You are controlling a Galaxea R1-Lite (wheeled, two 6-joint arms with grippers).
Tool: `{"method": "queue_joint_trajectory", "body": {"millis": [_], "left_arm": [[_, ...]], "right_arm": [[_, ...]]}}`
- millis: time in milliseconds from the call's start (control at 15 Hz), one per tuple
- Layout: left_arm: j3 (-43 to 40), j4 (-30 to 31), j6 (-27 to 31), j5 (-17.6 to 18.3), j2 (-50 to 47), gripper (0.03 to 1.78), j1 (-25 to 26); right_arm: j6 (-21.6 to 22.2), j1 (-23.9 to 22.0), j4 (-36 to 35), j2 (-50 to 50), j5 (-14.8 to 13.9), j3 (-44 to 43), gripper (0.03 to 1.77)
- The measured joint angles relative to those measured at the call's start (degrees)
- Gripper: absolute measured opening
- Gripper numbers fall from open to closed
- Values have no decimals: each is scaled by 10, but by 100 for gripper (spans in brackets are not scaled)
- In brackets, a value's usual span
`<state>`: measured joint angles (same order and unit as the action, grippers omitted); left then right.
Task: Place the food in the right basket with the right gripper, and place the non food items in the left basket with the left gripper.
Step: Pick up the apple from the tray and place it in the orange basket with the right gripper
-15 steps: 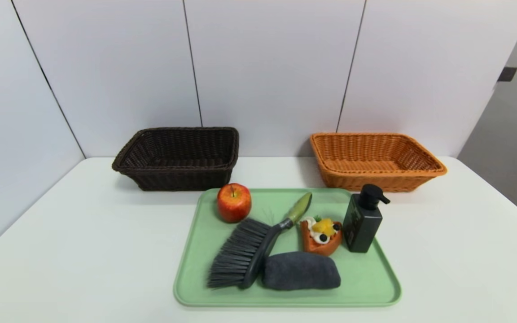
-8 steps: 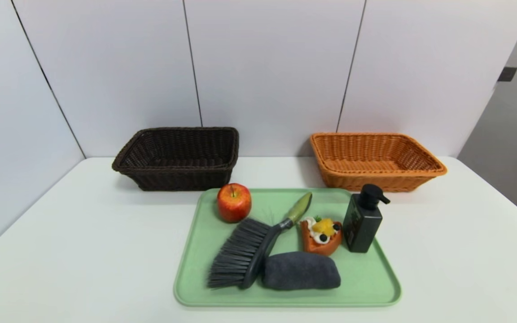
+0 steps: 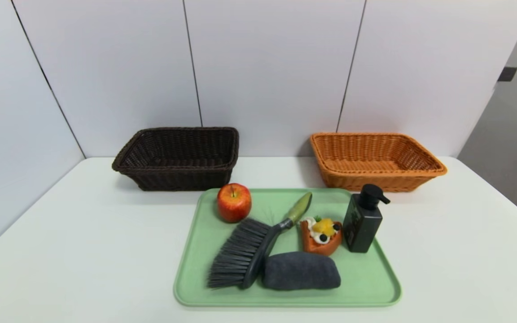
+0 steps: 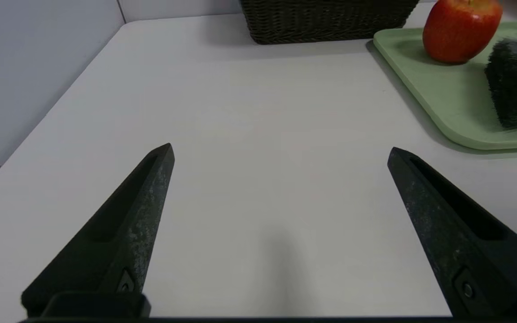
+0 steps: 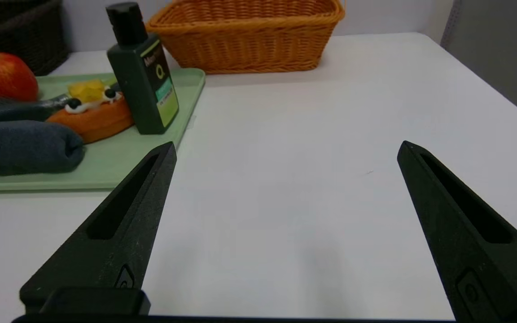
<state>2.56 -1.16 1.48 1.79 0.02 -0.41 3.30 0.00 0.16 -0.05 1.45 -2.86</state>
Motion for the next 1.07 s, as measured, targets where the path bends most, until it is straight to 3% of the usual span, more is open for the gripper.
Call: {"method": "queue_joint_trajectory", "body": {"millis": [200, 400, 1067], "left_arm": [[95, -91, -3, 29, 12, 169, 0], [188, -178, -15, 36, 69, 169, 0], [419, -284, -19, 38, 372, 169, 0]], "right_arm": [[1, 0, 58, 19, 21, -87, 170], [1, 5, 98, 88, 22, -169, 170], [29, 7, 125, 374, 15, -343, 170]]}}
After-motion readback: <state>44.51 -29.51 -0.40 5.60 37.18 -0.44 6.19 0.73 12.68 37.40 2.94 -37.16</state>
